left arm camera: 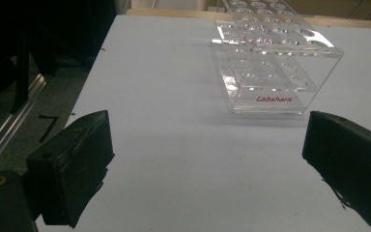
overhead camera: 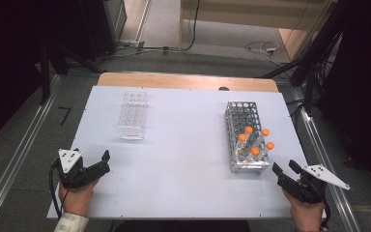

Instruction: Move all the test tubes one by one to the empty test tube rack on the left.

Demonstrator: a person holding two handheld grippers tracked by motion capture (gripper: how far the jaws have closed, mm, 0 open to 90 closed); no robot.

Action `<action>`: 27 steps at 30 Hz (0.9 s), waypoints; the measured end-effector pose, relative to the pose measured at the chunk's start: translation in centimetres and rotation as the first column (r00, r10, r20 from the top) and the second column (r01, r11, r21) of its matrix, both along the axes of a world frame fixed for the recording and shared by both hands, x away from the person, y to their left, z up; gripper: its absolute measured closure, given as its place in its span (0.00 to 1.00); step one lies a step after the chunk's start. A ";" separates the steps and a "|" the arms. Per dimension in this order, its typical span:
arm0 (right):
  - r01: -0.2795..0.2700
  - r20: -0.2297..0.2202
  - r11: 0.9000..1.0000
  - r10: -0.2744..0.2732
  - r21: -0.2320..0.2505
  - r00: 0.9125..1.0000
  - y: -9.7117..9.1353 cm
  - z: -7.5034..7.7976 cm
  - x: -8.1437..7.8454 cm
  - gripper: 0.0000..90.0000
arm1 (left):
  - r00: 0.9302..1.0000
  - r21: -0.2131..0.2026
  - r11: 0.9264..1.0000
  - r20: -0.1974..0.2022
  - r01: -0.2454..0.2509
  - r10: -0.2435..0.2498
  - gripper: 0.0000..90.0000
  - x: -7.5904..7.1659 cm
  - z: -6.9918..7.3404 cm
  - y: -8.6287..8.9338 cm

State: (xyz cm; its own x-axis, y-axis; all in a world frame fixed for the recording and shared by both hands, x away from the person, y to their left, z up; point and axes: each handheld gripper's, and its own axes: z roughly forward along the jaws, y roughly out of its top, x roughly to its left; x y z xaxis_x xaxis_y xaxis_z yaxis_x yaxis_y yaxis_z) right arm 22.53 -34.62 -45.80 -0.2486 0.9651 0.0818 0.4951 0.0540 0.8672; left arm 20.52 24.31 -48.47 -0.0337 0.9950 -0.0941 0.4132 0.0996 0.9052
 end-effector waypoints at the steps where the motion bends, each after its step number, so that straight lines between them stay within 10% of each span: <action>1: -0.002 0.004 1.000 0.002 0.000 1.000 0.1 0.1 0.1 0.41 | 1.000 0.001 1.000 0.000 0.001 -0.001 0.04 0.0 0.0 0.0; 27: -0.075 0.027 0.997 0.075 -0.001 0.997 3.7 0.2 3.9 0.68 | 1.000 -0.002 1.000 0.003 -0.001 0.001 0.05 0.0 0.1 0.0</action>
State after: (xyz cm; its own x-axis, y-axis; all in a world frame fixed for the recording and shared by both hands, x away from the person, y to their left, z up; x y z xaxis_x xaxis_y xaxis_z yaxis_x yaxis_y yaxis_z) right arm 26.48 -30.94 -45.64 -0.3229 0.9435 0.0741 0.4659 0.0903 0.8802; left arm 20.49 24.31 -48.41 -0.0341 0.9948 -0.0962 0.4103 0.1017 0.9063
